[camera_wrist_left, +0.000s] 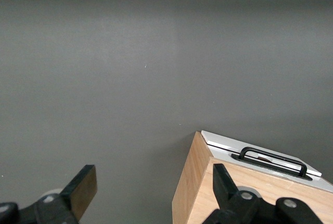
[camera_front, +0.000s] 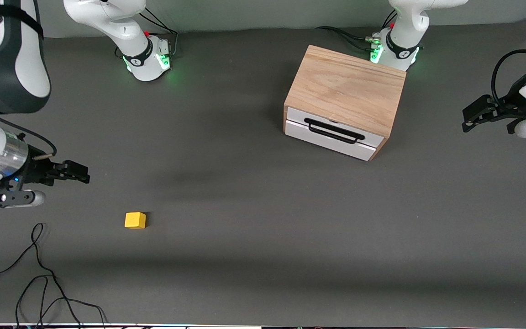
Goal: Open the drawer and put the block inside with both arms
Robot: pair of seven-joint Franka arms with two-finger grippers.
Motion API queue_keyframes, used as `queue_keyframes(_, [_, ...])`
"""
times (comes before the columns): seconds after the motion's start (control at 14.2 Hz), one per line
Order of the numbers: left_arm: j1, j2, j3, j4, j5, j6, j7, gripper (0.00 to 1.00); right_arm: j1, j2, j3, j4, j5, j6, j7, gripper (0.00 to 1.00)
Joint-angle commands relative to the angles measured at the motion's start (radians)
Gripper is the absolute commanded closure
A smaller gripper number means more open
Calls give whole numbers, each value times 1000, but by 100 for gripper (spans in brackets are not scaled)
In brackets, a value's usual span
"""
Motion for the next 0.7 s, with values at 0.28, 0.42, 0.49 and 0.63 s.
queue_keyframes(0.28, [-12,1,-9,13,10,-20,14,1,4,119,-2,81,-4,62,14,0])
queue_keyframes(0.42, [-10,1,-9,13,9,-24,15,1,4,149,-2,81,-4,94,5,0])
queue_keyframes(0.49, [-9,3,-9,13,9,-24,15,1,4,162,-2,78,-4,116,5,0])
queue_keyframes(0.63, [-15,4,-9,22,13,-18,14,1,4,203,-2,80,-2,145,8,0])
